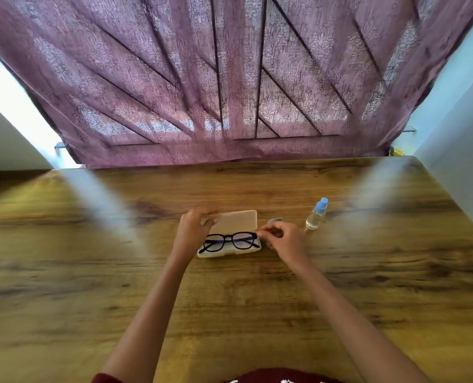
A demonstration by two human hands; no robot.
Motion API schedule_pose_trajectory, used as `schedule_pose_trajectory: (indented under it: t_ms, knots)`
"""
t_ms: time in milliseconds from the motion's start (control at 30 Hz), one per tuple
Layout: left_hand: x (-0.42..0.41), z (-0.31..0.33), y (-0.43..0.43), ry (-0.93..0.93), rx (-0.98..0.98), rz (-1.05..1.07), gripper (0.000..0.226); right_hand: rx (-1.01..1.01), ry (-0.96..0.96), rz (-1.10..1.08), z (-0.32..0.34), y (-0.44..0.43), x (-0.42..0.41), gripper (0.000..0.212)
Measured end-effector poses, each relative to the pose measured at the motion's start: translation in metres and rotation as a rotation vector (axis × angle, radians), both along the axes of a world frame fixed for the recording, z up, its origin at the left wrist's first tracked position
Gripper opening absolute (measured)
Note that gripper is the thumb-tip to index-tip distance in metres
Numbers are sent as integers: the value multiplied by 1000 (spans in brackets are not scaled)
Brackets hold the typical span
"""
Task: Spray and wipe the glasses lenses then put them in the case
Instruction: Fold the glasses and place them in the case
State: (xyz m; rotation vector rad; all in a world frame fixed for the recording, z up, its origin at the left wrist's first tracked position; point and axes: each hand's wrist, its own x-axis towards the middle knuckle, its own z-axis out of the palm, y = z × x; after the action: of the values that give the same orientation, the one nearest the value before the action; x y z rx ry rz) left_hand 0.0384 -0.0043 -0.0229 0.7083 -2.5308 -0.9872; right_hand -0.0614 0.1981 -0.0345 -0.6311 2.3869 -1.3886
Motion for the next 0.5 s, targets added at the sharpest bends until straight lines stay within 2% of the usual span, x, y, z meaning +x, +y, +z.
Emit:
schedule_pose_trajectory:
  t_ms: [200, 433, 500]
  knots:
    - [-2, 3, -5, -32, 34, -19, 31, 56, 164, -193, 3, 9, -8, 10]
    - [-5, 4, -5, -74, 67, -26, 32, 170, 194, -173, 1, 14, -12, 8]
    - [-6, 5, -5, -91, 79, -24, 32, 195, 206, -149, -1, 14, -13, 13]
